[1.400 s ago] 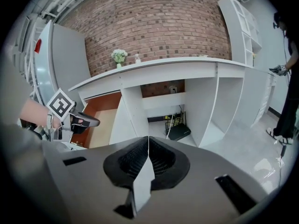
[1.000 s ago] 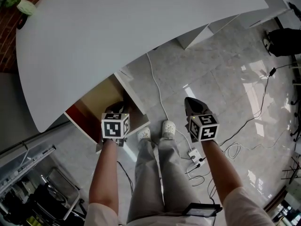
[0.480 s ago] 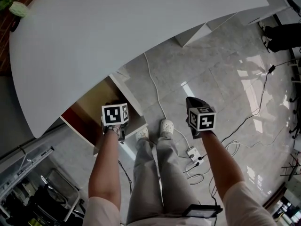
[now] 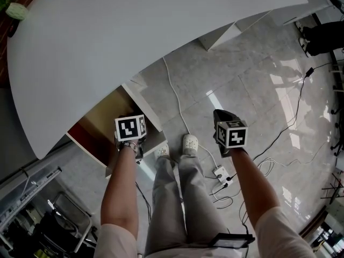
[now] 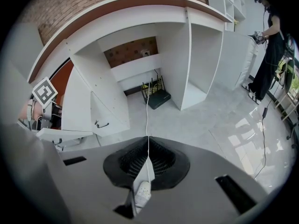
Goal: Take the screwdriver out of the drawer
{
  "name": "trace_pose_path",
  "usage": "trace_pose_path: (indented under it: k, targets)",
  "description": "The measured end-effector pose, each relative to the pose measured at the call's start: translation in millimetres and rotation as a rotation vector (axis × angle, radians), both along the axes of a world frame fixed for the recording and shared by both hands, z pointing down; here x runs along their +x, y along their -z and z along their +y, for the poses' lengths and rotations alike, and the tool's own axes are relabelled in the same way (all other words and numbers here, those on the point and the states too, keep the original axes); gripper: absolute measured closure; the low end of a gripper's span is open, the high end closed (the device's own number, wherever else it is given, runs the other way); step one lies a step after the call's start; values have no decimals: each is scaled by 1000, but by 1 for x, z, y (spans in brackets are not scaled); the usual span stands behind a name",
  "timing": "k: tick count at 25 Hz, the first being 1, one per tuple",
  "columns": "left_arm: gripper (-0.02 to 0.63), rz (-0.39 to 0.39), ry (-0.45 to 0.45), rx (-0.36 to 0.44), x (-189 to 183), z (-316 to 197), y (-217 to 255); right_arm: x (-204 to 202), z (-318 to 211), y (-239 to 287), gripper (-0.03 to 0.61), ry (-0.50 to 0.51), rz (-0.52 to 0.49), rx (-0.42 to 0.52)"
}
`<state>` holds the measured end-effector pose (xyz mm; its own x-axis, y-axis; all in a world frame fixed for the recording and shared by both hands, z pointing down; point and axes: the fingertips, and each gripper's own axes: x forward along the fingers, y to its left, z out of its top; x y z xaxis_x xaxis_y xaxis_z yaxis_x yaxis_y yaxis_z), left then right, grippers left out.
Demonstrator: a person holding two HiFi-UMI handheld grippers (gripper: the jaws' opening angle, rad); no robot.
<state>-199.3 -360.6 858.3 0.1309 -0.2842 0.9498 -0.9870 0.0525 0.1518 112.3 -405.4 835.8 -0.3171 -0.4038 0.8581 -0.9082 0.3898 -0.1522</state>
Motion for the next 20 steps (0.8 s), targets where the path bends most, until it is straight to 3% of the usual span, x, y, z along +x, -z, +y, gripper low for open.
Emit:
trace_pose_path:
  k: [12, 20]
  targets:
    - [551, 88, 29, 34, -1, 12, 22, 0, 5, 21, 558, 32, 9, 26]
    - [551, 140, 31, 88, -3, 25, 66, -22, 3, 75, 558, 50, -77, 84]
